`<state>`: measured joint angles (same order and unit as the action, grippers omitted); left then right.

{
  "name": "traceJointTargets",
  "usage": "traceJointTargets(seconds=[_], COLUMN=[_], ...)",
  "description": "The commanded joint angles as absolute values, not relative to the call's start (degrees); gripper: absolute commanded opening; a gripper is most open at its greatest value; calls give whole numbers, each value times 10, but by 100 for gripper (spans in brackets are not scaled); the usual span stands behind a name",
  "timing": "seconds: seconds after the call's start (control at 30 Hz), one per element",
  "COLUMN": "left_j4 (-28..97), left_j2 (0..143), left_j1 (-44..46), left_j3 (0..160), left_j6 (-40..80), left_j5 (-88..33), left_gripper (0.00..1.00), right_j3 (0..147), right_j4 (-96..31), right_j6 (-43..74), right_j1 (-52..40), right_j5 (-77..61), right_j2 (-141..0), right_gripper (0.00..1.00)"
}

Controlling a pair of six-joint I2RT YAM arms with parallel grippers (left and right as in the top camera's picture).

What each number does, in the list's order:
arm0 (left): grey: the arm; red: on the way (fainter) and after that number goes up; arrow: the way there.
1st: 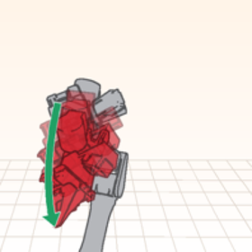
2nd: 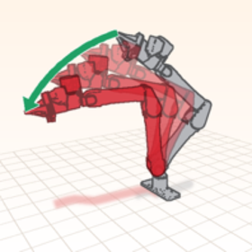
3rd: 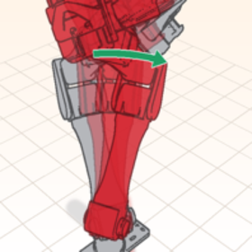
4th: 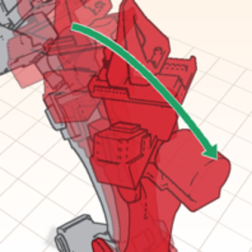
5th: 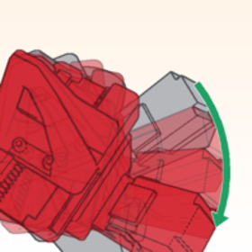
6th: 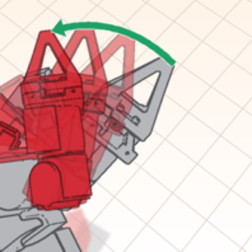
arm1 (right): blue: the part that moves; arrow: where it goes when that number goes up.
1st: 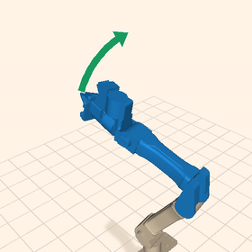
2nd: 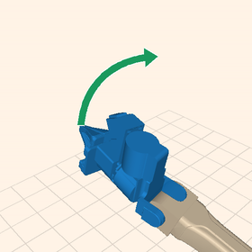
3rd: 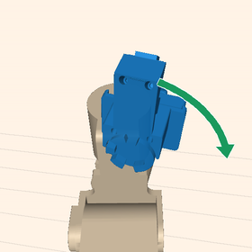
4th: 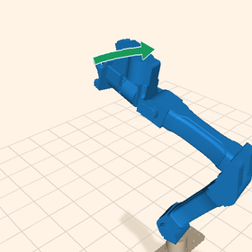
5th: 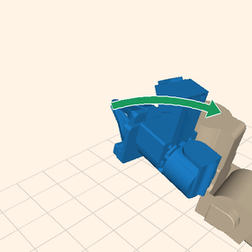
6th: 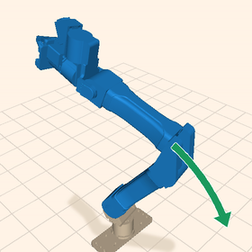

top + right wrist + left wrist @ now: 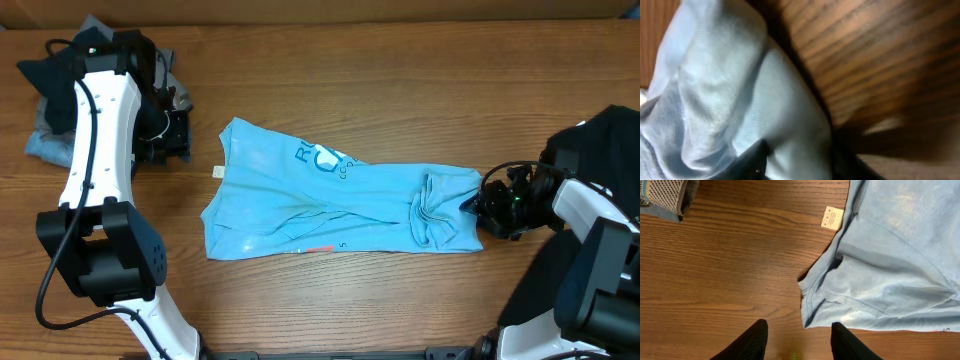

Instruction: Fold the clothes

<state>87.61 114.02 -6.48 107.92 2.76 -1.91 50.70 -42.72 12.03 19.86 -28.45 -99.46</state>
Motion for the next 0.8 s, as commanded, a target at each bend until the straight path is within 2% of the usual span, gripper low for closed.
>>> traceJointTargets(seconds=[0.0,0.03,0.1,0.27,0.4,0.6,0.77], left_j4=[876,876,878,882,882,880,882], left_j2=[1133,1133,1133,1133,1133,1133,1133], left_j1=[-63,-64,-63,-64,-64,-63,-64], left_j3=[1076,1076,1076,1076,1076,1076,1076], left_j6=[17,17,17,12,13,13,13], left_j5=[-26,-26,-26,-26,-26,-26,-26], left_gripper=[44,44,44,43,43,43,43], right_j3=[495,500,522,615,677,692,686], right_j4=[-404,-407,-428,-540,-594,-623,-623], right_j6=[85,85,85,154,157,158,169], right_j1=[196,197,204,220,207,140,39], right_j5=[-333,-338,-323,-152,-106,-77,-54], right_j2=[-1003,-1002,-995,-953,-924,-917,-917], right_gripper=[7,4,4,4,4,4,4])
